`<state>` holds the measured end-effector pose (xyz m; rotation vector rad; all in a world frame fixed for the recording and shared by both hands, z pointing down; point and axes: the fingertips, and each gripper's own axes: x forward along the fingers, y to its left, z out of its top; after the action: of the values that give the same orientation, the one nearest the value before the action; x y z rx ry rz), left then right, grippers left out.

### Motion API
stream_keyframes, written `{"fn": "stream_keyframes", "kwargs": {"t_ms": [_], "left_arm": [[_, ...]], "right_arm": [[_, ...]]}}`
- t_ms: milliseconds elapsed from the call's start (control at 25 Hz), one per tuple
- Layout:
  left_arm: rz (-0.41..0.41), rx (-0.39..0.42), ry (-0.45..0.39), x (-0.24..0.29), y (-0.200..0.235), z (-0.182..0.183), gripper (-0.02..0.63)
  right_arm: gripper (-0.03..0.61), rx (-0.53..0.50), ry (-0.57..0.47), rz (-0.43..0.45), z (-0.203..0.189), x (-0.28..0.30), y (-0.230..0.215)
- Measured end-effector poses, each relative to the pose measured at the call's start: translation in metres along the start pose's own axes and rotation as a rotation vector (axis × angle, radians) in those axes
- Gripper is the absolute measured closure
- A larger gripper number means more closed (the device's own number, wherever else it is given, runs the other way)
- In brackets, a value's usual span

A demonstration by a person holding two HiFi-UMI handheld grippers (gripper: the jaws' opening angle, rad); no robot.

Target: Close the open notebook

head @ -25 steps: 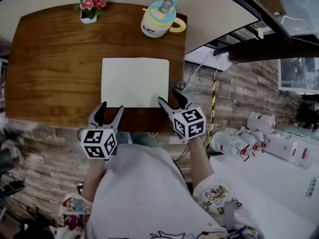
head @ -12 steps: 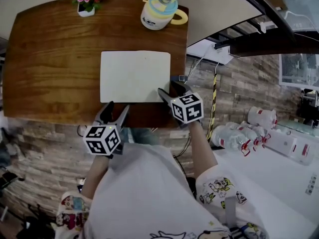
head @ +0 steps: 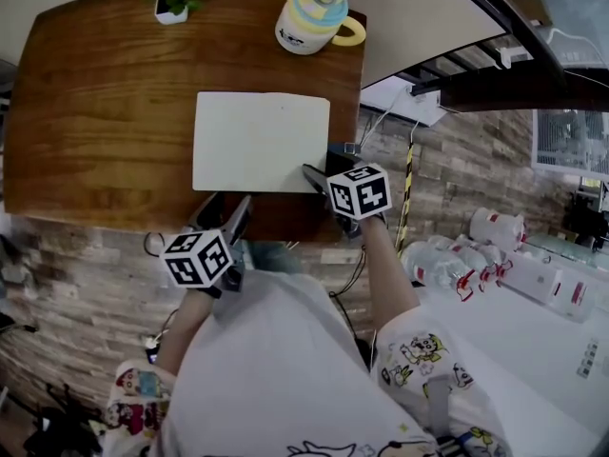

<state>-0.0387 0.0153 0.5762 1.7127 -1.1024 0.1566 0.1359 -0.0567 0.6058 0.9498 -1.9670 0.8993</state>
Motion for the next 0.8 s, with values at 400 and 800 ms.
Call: {"fn": "stream_keyframes", "kwargs": {"t_ms": [400,800], "left_arm": [[-0.042,-0.179,-0.021,0.005,-0.001,-0.006,0.354],[-0.122,-0.401,-0.025,0.017,-0.016,-0.009,0.333]], "right_arm": [[0.333,0.008,0.04,-0.009,0.0,0.0,-0.001],[0.334,0.018,0.068,0.005,0.0,0.0,-0.001]]}}
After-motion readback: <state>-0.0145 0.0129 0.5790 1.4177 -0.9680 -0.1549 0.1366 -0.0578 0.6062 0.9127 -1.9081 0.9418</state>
